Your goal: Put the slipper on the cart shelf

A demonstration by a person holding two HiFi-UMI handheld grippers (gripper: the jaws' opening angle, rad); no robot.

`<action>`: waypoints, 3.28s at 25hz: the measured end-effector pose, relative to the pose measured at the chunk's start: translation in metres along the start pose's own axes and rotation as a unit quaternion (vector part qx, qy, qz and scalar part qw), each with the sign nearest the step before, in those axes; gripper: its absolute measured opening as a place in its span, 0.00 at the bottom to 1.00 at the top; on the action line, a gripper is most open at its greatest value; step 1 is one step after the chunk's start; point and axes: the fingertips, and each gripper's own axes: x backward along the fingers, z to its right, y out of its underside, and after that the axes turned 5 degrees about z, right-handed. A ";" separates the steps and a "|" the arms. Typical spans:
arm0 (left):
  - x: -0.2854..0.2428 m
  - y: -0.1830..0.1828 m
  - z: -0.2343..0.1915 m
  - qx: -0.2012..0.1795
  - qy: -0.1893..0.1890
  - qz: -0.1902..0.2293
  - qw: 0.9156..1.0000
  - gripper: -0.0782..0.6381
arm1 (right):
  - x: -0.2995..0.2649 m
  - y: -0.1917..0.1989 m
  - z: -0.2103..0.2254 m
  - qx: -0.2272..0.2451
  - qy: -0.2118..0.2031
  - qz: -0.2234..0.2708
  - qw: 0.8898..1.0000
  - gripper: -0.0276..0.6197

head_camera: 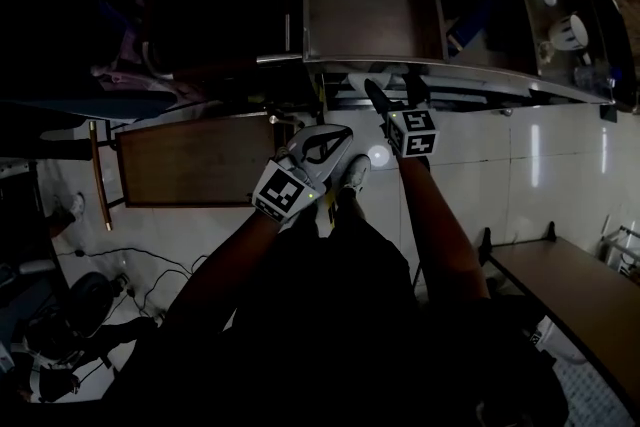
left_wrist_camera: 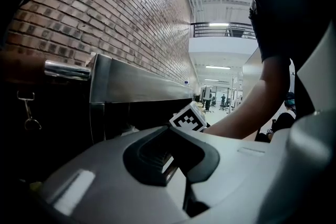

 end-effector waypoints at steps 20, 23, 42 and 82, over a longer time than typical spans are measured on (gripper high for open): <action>0.122 -0.053 -0.002 -0.014 -0.011 0.052 0.998 0.11 | 0.106 -0.079 -0.189 0.049 -0.112 0.090 0.988 0.60; 0.142 -0.056 -0.003 -0.013 -0.017 0.057 0.998 0.11 | 0.117 -0.091 -0.218 0.056 -0.136 0.103 0.984 0.59; 0.211 -0.086 0.033 -0.026 -0.085 0.076 0.993 0.11 | 0.179 -0.124 -0.327 0.074 -0.271 0.118 0.952 0.17; 0.385 -0.075 0.026 -0.033 -0.042 0.075 0.996 0.11 | 0.180 -0.110 -0.513 0.064 -0.244 0.130 0.959 0.05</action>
